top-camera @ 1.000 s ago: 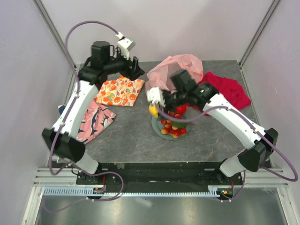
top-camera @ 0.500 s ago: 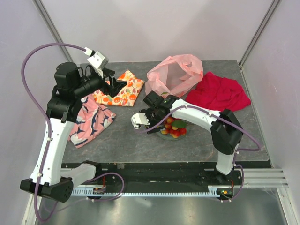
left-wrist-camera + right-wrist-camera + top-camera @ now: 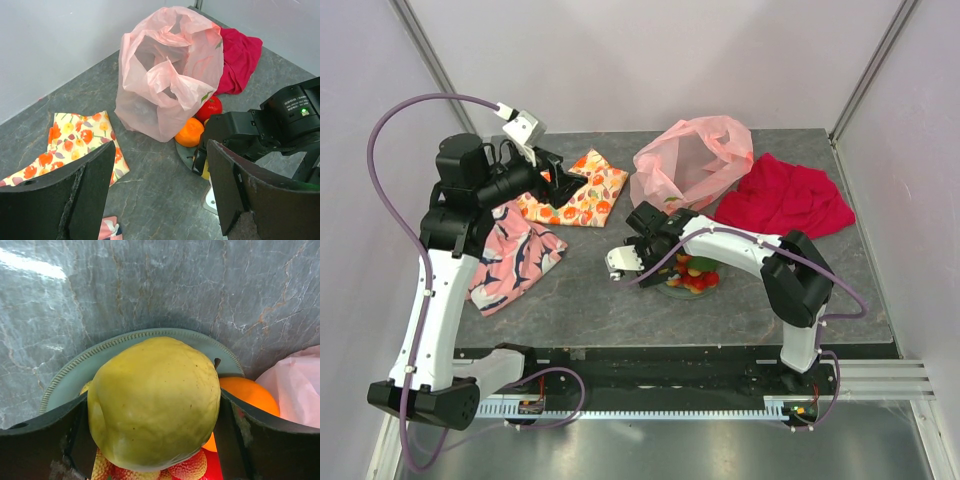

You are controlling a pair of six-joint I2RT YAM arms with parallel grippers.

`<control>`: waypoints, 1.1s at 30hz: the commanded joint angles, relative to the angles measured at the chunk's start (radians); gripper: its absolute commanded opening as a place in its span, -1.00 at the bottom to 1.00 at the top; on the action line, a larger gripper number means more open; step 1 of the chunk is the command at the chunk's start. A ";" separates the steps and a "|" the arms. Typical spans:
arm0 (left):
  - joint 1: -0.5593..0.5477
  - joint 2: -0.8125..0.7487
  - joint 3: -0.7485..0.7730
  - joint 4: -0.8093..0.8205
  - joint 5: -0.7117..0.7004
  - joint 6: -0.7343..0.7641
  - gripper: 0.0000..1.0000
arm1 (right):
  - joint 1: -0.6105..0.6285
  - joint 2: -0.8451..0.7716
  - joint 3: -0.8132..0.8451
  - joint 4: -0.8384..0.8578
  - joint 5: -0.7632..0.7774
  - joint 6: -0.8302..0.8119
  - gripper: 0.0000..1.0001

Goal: Take the fake fruits out of the plastic bag
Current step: Place the fake fruit on the plate.

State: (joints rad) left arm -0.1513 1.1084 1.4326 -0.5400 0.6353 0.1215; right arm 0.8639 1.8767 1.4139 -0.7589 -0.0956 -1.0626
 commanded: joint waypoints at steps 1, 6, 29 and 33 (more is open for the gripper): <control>0.010 0.013 0.000 0.051 0.043 -0.042 0.61 | 0.000 0.010 0.013 0.021 0.045 0.000 0.67; 0.012 0.019 -0.004 0.058 0.058 -0.045 0.60 | -0.005 -0.007 0.039 0.016 0.037 0.018 0.96; 0.012 0.079 -0.012 0.117 0.106 -0.112 0.60 | -0.140 -0.156 0.342 -0.343 -0.090 0.151 0.96; 0.007 0.129 -0.024 0.135 0.125 -0.172 0.60 | -0.308 -0.117 0.476 -0.205 -0.147 0.424 0.96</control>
State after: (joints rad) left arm -0.1452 1.1950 1.4158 -0.4595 0.7181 0.0368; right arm 0.6998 1.7512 1.7596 -1.0763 -0.1791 -0.9077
